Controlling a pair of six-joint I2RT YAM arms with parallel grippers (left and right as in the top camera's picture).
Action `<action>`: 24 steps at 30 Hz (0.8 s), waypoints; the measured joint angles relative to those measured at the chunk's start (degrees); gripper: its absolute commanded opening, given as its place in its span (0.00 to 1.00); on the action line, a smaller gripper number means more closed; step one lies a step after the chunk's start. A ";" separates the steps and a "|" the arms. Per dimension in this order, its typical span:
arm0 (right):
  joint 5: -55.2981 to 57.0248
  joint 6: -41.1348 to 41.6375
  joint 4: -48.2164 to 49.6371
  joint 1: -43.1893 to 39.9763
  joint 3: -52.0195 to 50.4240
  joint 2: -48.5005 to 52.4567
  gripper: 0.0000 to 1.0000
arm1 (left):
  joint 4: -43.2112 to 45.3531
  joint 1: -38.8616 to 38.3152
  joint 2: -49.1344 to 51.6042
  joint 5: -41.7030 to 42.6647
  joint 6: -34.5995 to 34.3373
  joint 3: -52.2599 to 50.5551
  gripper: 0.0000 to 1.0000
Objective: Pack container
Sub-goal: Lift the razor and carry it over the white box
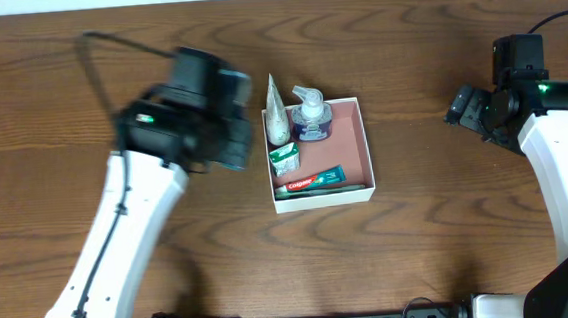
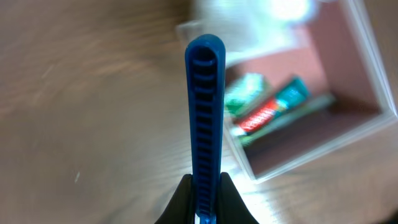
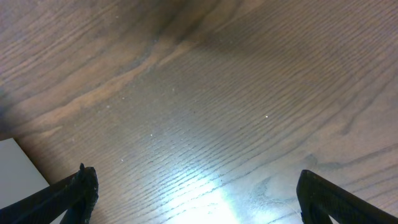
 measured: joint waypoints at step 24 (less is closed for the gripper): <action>0.00 0.00 0.02 0.00 -0.02 0.00 0.99 | 1.36 -20.39 18.88 -4.02 34.62 0.00 0.06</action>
